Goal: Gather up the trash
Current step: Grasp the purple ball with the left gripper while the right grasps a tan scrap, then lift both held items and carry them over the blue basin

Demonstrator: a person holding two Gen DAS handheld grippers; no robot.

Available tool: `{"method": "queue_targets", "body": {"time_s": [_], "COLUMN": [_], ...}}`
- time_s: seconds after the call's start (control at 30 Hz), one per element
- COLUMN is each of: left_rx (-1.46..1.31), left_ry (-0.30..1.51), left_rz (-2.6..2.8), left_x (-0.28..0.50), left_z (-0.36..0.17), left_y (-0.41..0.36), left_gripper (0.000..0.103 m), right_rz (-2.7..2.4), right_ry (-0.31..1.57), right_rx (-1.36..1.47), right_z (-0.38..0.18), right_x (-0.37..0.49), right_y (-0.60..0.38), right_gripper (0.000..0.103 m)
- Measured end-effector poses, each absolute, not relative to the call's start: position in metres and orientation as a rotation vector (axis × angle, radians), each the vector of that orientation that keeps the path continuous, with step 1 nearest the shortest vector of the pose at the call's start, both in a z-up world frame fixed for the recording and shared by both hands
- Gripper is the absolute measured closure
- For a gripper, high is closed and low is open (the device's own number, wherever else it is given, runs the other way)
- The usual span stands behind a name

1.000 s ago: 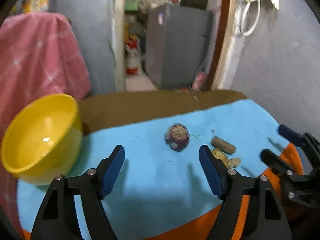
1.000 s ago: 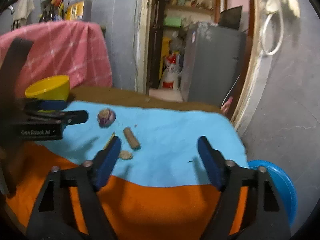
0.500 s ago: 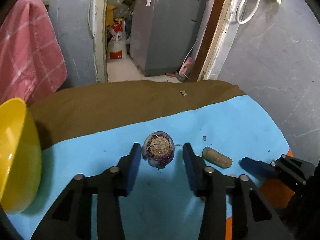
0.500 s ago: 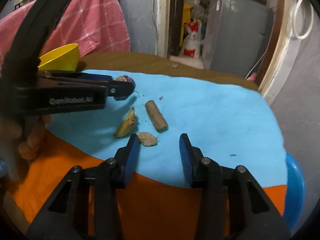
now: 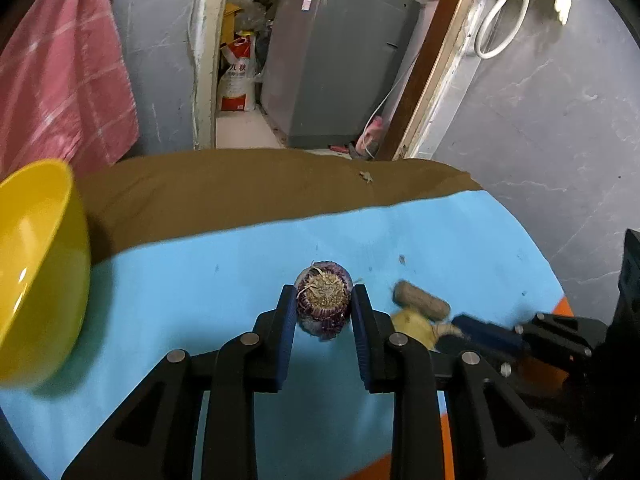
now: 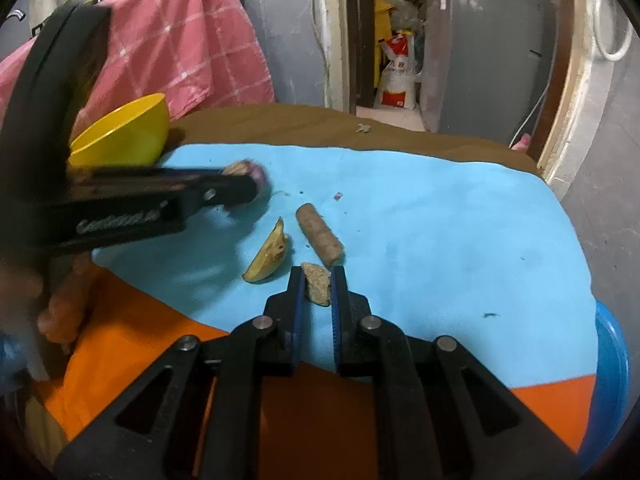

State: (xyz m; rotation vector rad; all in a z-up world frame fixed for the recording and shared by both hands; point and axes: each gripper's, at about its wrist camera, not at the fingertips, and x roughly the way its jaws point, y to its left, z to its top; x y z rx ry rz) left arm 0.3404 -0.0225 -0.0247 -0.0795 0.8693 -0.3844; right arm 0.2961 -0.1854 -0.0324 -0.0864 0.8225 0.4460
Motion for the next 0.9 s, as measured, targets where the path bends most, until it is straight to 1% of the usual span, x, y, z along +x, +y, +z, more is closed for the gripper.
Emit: {"method": "queue_targets", "body": {"time_s": [0.2,0.4,0.63,0.77,0.9], "left_rx": [-0.098,-0.093,-0.122,-0.119,-0.122], "left_ry": [0.833,0.678,0.488,0.379,0.299], "left_rz": [-0.375,-0.385,-0.398,-0.422,-0.458], "left_x": [0.306,0.270,0.242,0.231,0.222], "left_z": [-0.027,-0.008,0.024,0.046,0.065], "left_y": [-0.018,-0.026,-0.042,-0.065,-0.090], "left_gripper": [0.080,0.080,0.080,0.080,0.080], "right_rz": [0.425,0.387,0.292,0.212,0.147], "right_ry": [0.733,0.564,0.286,0.144,0.051], "right_rx": [-0.043,0.001,0.045,0.035,0.021], "right_z": [-0.026,-0.012,0.021,0.043,0.058], "right_x": [0.280,0.260,0.221,0.198,0.181], "right_y": [-0.195,-0.205,-0.232,-0.248,-0.263], "right_gripper": [0.087,0.087,0.087,0.087,0.087]}}
